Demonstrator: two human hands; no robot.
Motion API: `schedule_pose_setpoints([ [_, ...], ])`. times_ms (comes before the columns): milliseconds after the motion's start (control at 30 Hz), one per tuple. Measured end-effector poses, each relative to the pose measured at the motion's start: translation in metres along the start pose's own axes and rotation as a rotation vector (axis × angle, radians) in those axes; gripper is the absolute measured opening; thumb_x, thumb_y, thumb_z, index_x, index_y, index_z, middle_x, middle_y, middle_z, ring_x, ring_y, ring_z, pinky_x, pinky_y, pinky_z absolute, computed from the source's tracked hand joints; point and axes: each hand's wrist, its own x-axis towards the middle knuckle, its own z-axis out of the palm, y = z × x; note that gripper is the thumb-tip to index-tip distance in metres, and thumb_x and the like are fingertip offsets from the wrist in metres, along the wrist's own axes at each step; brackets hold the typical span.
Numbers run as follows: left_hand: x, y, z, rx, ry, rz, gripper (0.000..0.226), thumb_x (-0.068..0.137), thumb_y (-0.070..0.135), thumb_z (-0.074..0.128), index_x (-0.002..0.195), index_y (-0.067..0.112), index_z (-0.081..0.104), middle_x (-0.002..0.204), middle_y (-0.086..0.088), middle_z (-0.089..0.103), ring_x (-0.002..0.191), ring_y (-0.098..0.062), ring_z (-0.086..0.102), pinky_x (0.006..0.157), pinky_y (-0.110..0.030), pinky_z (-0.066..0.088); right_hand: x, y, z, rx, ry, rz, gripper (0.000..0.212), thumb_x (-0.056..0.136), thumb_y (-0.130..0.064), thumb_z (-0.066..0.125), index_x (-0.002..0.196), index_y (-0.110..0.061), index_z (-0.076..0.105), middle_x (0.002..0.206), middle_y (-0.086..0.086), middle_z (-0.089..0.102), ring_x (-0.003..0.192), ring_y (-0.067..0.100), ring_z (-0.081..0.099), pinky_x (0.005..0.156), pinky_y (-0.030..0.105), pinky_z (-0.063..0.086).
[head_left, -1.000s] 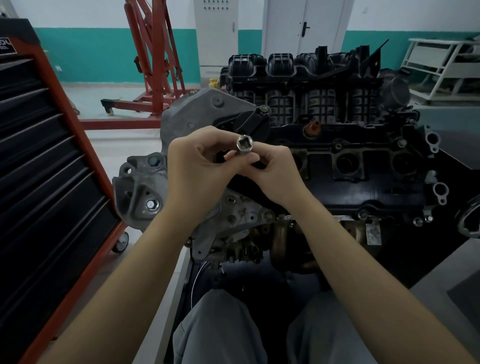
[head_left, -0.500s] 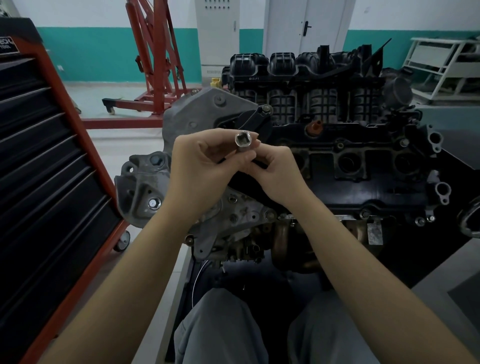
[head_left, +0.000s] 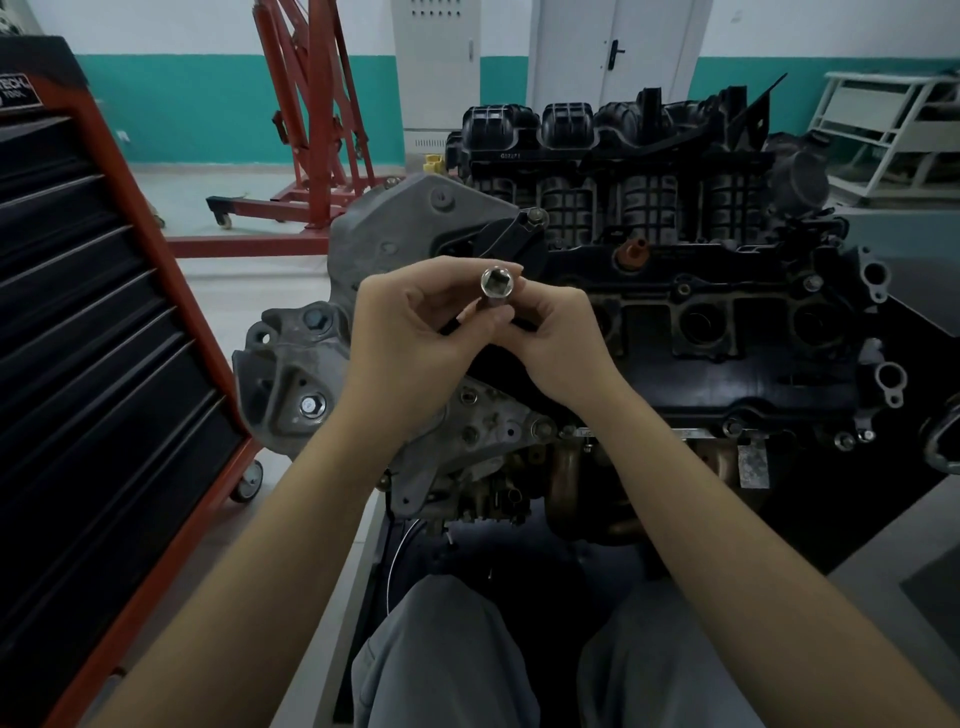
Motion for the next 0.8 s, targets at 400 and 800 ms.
schedule_pose_setpoints([
  [400, -0.0003, -0.0014, -0.0019, -0.020, -0.027, -0.013, 0.031, 0.076, -0.010, 0.073, 0.104, 0.002, 0.070, 0.095, -0.009, 0.072, 0.091, -0.017, 0.071, 0.085, -0.030, 0.056, -0.0005, 0.0027, -0.0003, -0.006, 0.017, 0.014, 0.016, 0.082, -0.002, 0.071, 0.098, -0.003, 0.071, 0.093, 0.008, 0.073, 0.091, 0.016, 0.069, 0.085, 0.032, 0.054],
  [800, -0.0008, 0.0002, -0.0018, -0.030, -0.030, -0.022, 0.034, 0.077, -0.010, 0.073, 0.107, 0.005, 0.068, 0.096, -0.008, 0.073, 0.094, -0.016, 0.071, 0.087, -0.031, 0.056, -0.0012, 0.0038, -0.0002, 0.016, 0.026, -0.008, 0.018, 0.082, -0.003, 0.071, 0.098, -0.011, 0.071, 0.090, 0.001, 0.072, 0.089, 0.013, 0.070, 0.083, 0.026, 0.054],
])
